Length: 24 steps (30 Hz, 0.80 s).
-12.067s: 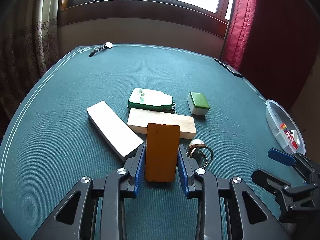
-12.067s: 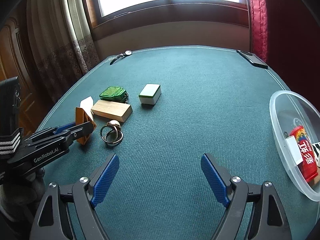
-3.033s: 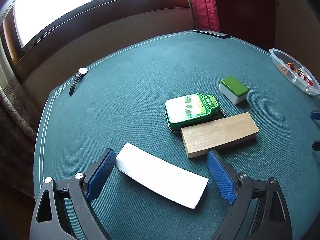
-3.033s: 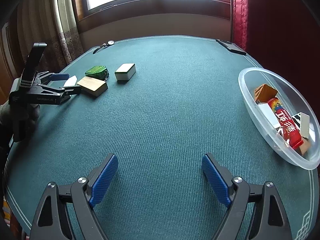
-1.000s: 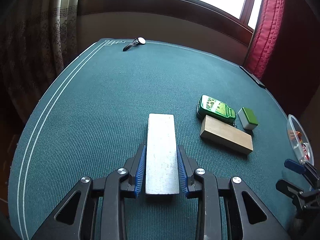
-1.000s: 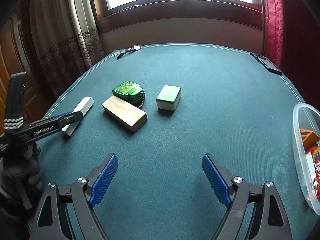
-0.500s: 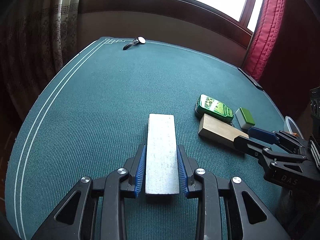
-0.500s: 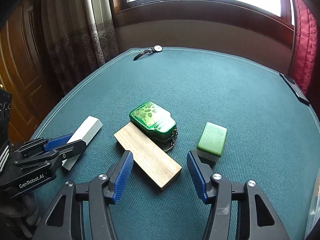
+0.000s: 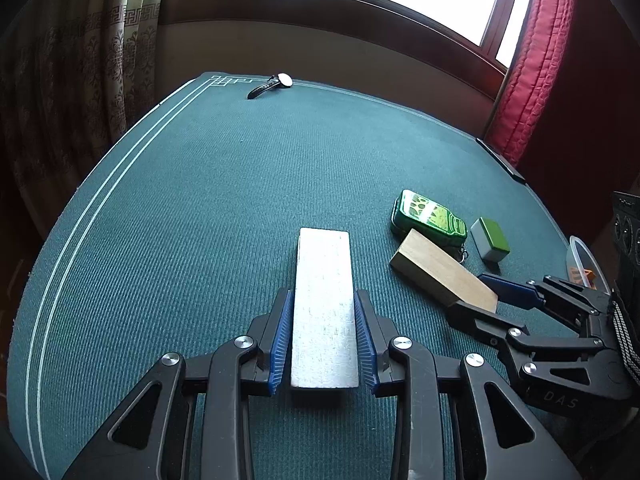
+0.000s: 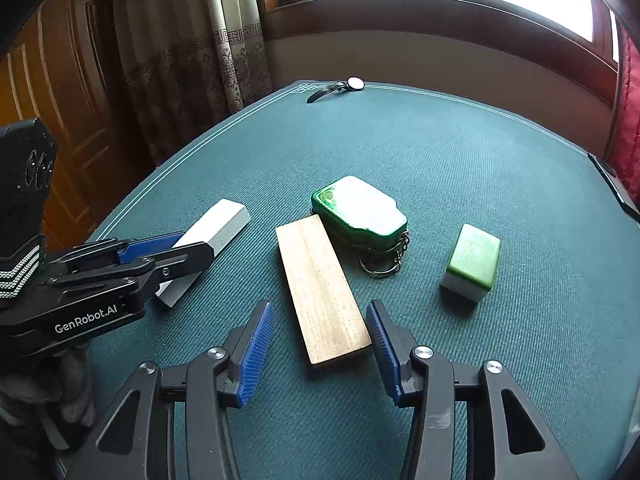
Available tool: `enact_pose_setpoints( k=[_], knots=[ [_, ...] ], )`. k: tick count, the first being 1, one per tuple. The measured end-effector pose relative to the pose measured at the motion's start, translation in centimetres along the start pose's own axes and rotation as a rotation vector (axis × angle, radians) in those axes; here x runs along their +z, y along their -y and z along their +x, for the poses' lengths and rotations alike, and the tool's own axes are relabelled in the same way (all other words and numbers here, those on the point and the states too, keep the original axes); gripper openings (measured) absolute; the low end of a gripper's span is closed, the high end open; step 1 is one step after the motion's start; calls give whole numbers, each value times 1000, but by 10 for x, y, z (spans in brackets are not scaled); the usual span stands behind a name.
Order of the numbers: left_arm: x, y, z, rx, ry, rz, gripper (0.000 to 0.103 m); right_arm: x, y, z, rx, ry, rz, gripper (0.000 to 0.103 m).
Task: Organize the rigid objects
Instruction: 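Grasp the light wooden block with the right tool while the left tool holds the white block, then lift and carry the white block and wooden block toward the bowl with both tools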
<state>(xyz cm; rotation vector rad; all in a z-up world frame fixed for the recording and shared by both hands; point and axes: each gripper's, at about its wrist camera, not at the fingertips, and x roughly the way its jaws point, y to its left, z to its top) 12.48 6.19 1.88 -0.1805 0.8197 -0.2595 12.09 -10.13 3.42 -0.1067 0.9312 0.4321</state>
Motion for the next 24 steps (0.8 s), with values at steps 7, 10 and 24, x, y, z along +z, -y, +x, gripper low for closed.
enact_pose_setpoints(
  k=[7,10,24],
  knots=[
    [-1,1,0,2,0,2,33,15,-5,13,-43,9,-11,51],
    [-1,1,0,0,0,1,33,19,-10,17,-59,11,-27,49],
    [-1,4,1,-24,-3,13,44,-6,-9,-4,-72,6,-34,31]
  ],
)
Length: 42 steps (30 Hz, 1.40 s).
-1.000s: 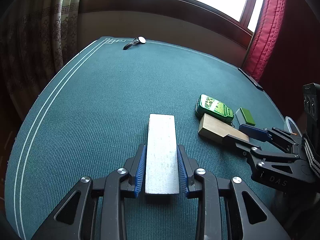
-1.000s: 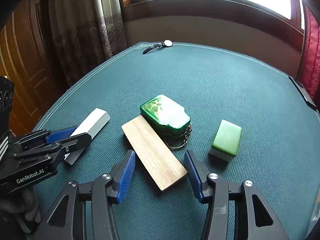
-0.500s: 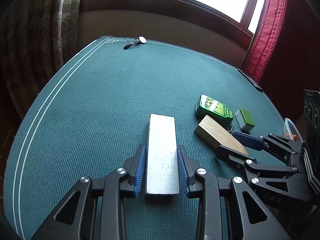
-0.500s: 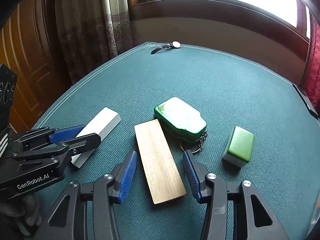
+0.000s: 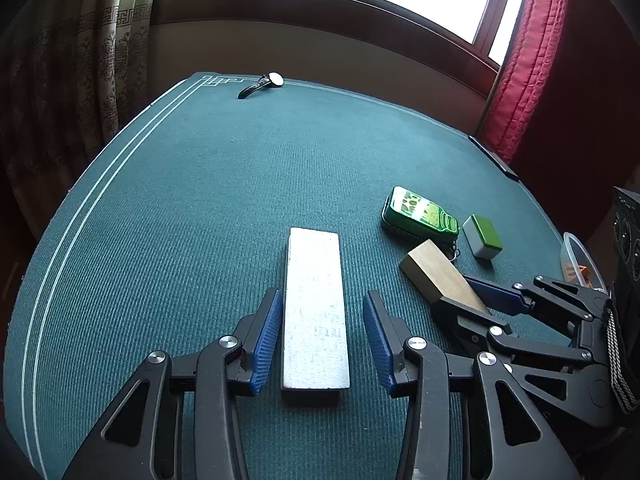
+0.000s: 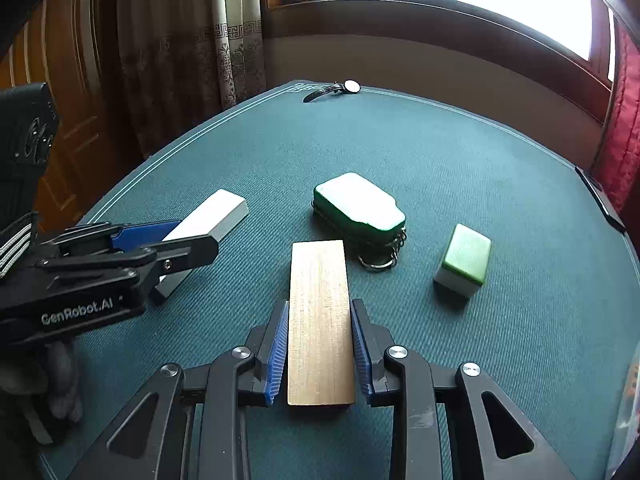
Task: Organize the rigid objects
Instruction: 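Lift and carry the white block and wooden block toward the bowl with both tools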
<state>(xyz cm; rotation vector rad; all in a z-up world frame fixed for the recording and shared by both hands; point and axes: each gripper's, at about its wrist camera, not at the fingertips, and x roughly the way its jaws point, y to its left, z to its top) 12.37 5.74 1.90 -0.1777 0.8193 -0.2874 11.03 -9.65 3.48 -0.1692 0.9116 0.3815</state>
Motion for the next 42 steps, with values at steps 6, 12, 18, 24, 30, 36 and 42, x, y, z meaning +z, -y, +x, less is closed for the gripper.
enact_pose_setpoints(
  k=[6,12,18,24,30,36,42],
  knots=[
    [0,1,0,10,0,8,44,-25,19,-23,4,-5,70,31],
    [-1,7,1,38,-2,29,41,-44,38,-41,5,4,150,31],
    [-6,6,-3,35,5,0,32,-57,49,-55,8,20,210,31],
    [-19,25,-10,12,-3,18,32,-66,60,-64,6,35,244,31],
    [-28,49,-13,-29,-23,38,32,-71,75,-80,-2,72,280,31],
    [-28,78,-19,-75,-16,66,32,-78,95,-93,-28,96,326,31],
    [-29,105,-19,-108,-22,88,32,-85,119,-110,-61,126,378,31]
  ],
)
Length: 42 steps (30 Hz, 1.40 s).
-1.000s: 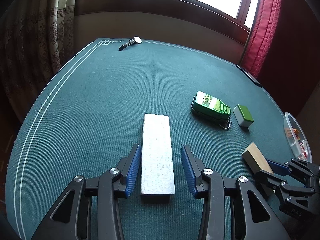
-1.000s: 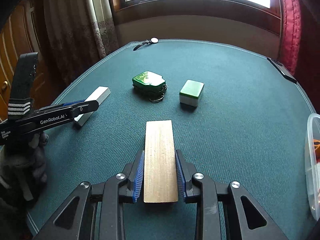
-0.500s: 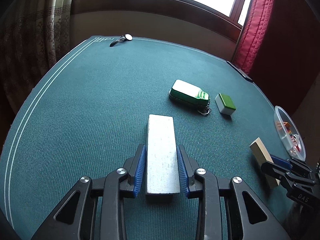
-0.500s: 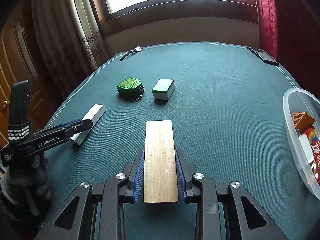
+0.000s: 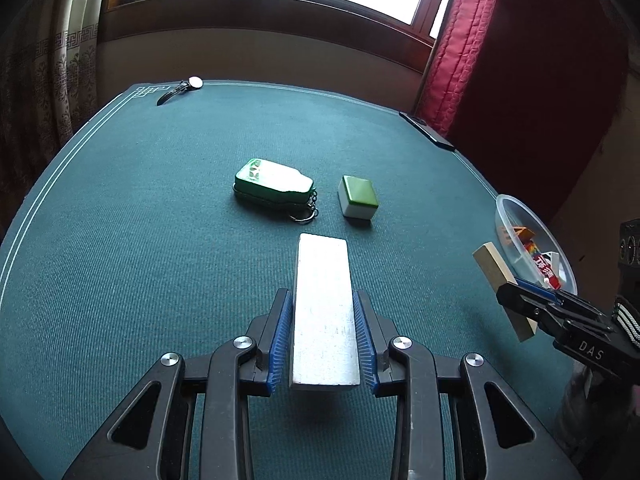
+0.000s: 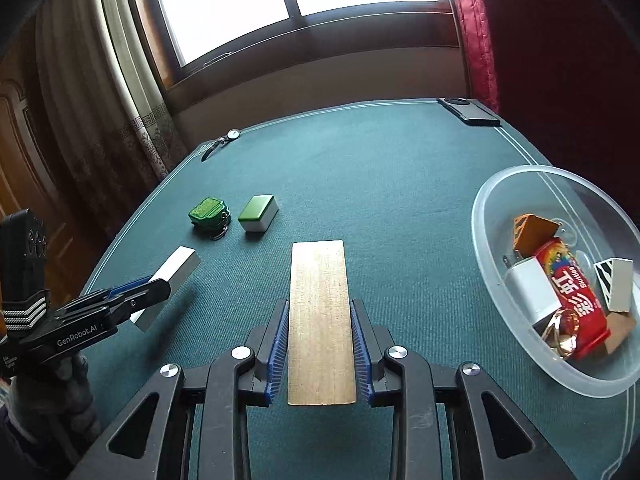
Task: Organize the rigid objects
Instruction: 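Lift and carry the white block and wooden block toward the bowl with both tools, then lower both blocks into the clear bowl and open both tools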
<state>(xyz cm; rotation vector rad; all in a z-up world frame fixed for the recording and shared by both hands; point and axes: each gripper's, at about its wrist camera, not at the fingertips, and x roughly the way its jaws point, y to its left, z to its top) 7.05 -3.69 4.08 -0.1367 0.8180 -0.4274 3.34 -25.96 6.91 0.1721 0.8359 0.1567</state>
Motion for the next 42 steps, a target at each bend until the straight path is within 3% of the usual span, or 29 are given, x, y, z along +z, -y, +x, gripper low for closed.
enact_pose_setpoints(
  k=[12,23,28,40,42],
  knots=[
    [9,53,6,-69,-6,48,32,14,59,-39,-120,113,92,31],
    [18,93,12,-105,-14,106,32,14,126,-57,-267,163,184,32],
    [22,111,14,-118,-16,138,32,7,154,-62,-328,187,248,44],
    [33,165,33,-173,-43,212,32,-11,169,-74,-400,218,273,48],
    [35,176,36,-183,-47,228,32,-14,169,-78,-412,234,274,57]
  ],
)
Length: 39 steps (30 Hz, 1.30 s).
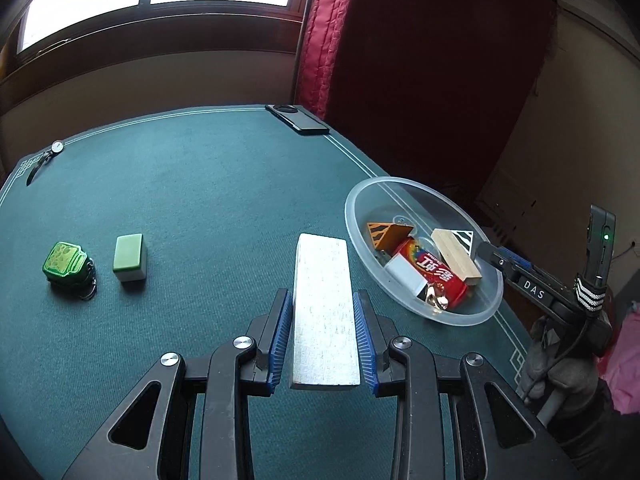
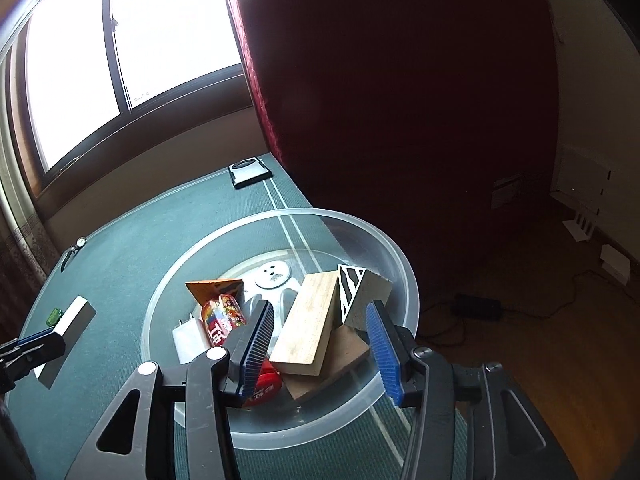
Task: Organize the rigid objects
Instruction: 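Lower both blocks into the clear bowl and open both tools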
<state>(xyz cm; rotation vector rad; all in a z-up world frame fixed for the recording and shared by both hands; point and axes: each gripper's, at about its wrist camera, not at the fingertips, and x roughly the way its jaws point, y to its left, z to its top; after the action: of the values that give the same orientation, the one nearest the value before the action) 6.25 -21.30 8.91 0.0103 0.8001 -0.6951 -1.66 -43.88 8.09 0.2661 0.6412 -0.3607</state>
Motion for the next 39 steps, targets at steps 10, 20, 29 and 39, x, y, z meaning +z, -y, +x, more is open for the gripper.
enact_pose_setpoints(
  k=[10,20,29,39],
  knots=[
    [21,38,30,-62,-29,48,32,0,18,-8,-33,33,51,60],
    [37,72,66,-136,-65,70,32,1,24,-6,-26,32,72,62],
    [47,93,94,-178,-74,65,32,0,33,-4,-18,28,93,62],
    [52,86,101,-178,-53,24,49,-2,30,-4,-13,22,80,62]
  ],
)
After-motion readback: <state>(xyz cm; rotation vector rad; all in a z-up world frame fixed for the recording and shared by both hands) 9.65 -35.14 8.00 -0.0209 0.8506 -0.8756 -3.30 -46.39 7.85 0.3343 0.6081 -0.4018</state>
